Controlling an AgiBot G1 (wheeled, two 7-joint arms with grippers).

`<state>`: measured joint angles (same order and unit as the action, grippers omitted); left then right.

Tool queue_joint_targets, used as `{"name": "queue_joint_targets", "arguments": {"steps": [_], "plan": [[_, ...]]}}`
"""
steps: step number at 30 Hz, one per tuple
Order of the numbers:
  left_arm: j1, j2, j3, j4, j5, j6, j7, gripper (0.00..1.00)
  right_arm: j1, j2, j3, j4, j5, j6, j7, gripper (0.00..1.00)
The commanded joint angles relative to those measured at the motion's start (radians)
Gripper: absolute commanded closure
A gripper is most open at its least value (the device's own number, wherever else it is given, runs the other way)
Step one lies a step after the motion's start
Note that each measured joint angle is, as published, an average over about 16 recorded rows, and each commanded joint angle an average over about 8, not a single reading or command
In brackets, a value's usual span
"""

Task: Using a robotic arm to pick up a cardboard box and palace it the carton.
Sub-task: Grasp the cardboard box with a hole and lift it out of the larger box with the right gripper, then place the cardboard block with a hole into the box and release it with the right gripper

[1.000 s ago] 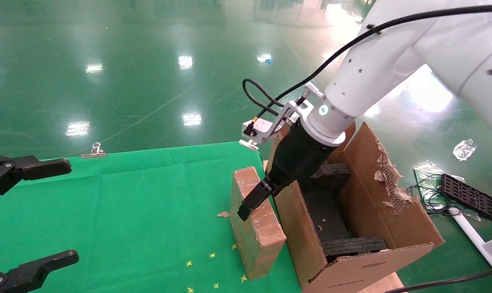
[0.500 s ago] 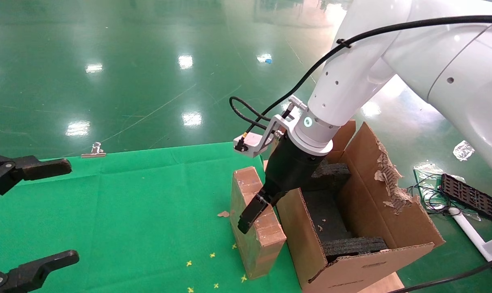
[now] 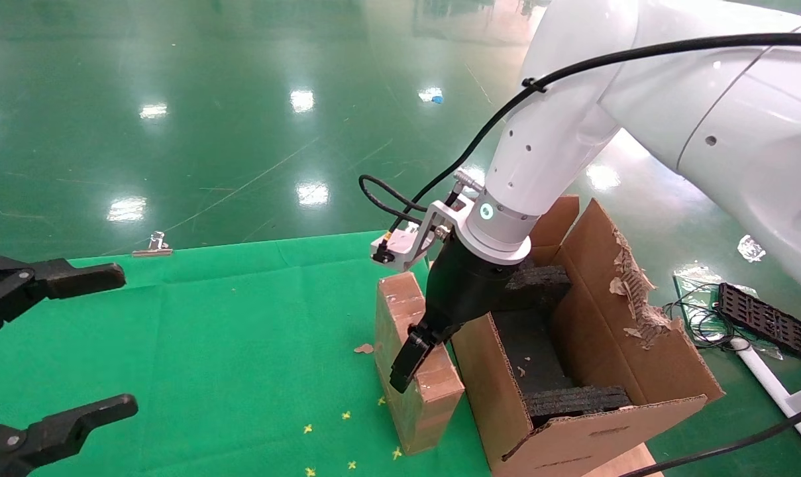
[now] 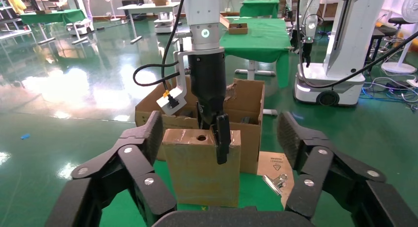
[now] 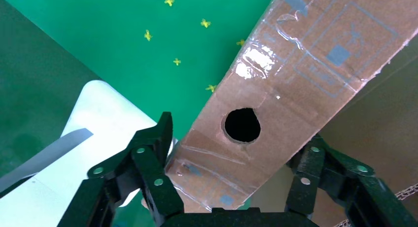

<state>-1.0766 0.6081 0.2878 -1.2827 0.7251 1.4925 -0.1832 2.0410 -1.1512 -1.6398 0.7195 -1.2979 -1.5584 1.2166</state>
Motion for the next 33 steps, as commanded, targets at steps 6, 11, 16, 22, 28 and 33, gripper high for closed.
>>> {"name": "queue_joint_targets", "arguments": {"steps": [6,11,16,22,28,33], "plan": [[0.000,0.000,0.000,0.000,0.000,0.000,0.000,1.00,-0.004,-0.005,-0.016,0.001,0.001,0.004,-0.003,1.00],[0.000,0.000,0.001,0.000,-0.001,0.000,0.000,1.00,-0.003,-0.005,-0.024,0.001,0.001,0.006,-0.005,1.00],[0.000,0.000,0.001,0.000,-0.001,0.000,0.001,1.00,0.009,0.002,-0.027,0.010,-0.002,0.015,-0.011,1.00],[0.000,-0.001,0.001,0.000,-0.001,-0.001,0.001,1.00,0.078,0.042,-0.010,0.043,-0.015,0.043,-0.039,1.00],[0.000,-0.001,0.002,0.000,-0.001,-0.001,0.001,1.00,0.204,0.127,0.032,0.063,-0.022,0.067,-0.081,1.00],[0.000,-0.001,0.002,0.000,-0.001,-0.001,0.001,1.00,0.306,0.206,0.068,0.032,-0.028,0.086,-0.117,1.00]]}}
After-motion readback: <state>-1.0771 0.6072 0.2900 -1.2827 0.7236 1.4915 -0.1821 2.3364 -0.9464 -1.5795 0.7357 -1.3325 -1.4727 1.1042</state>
